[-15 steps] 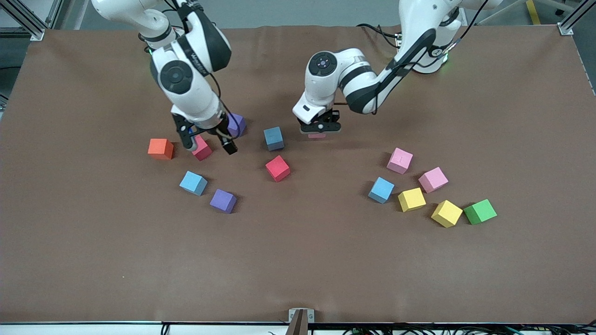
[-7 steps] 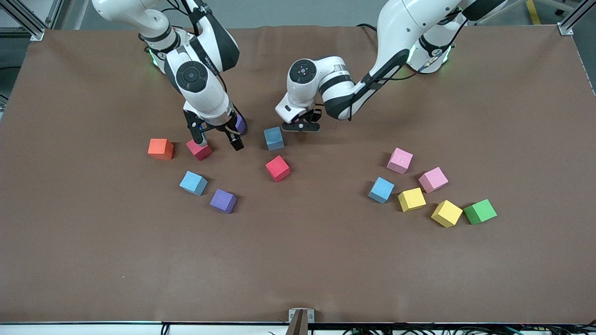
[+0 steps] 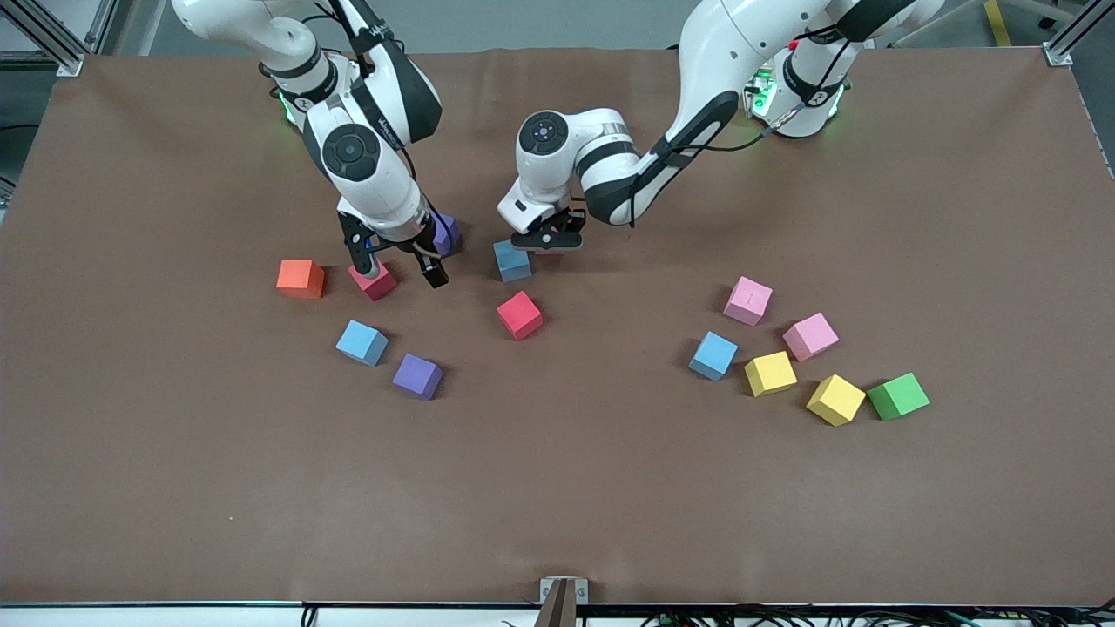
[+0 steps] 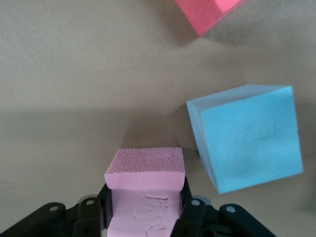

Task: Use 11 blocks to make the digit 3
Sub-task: 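Lower the pink cube beside the cyan cube and open the left gripper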

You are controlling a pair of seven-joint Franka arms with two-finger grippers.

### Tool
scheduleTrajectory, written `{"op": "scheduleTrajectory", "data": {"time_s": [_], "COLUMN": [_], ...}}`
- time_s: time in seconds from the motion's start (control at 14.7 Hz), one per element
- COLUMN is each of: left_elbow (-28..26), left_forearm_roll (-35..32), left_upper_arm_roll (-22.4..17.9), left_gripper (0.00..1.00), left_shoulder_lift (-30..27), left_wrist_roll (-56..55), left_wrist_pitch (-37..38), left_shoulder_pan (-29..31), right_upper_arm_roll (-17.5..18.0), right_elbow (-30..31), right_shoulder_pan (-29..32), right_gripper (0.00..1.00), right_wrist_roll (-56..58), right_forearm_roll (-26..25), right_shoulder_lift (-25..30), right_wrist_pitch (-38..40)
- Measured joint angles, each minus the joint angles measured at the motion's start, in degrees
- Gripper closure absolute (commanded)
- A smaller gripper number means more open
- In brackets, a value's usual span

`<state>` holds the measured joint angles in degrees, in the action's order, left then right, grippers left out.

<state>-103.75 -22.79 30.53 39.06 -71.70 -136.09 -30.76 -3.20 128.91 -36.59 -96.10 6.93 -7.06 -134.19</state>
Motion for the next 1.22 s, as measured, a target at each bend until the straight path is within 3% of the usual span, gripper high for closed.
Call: {"op": "scheduleTrajectory", "data": {"time_s": [0.54,0.61,0.68,0.75,0.88,1.22], "left_elbow": [2.54,2.71,2.82,2.89,3.13,4.23], "left_forearm_roll": [0.0,0.0,0.0,0.0,0.0,-0.04], "left_upper_arm_roll": [-3.19,-3.21,-3.23,-3.25,-3.49,-4.01], "left_gripper": [0.57,0.53,0.39,0.17,0.01,0.0], "left_shoulder_lift": [0.69,0.79,0.85,0.88,1.12,1.28], "left_wrist_roll": [-0.16,-0.16,-0.16,-0.16,-0.16,-0.15], "left_wrist_pitch": [0.03,0.04,0.07,0.07,0.05,0.05], "left_shoulder_pan": [-2.83,-2.83,-2.83,-2.83,-2.83,-2.37], "right_upper_arm_roll": [0.06,0.08,0.12,0.16,0.24,0.42], "right_elbow": [0.0,0.0,0.01,0.01,0.01,0.01], "right_shoulder_pan": [-0.01,-0.02,-0.04,-0.06,-0.11,-0.95], "right_gripper": [0.0,0.0,0.0,0.0,0.0,0.0], "right_wrist_roll": [-0.01,-0.01,-0.01,-0.01,-0.01,-3.87], "right_forearm_roll": [0.0,0.0,0.0,0.0,0.0,0.01], "right_shoulder_lift": [-0.91,-1.09,-1.24,-1.34,-1.49,-2.93], "right_wrist_pitch": [-0.89,-0.98,-1.11,-1.14,-1.15,-2.7]}}
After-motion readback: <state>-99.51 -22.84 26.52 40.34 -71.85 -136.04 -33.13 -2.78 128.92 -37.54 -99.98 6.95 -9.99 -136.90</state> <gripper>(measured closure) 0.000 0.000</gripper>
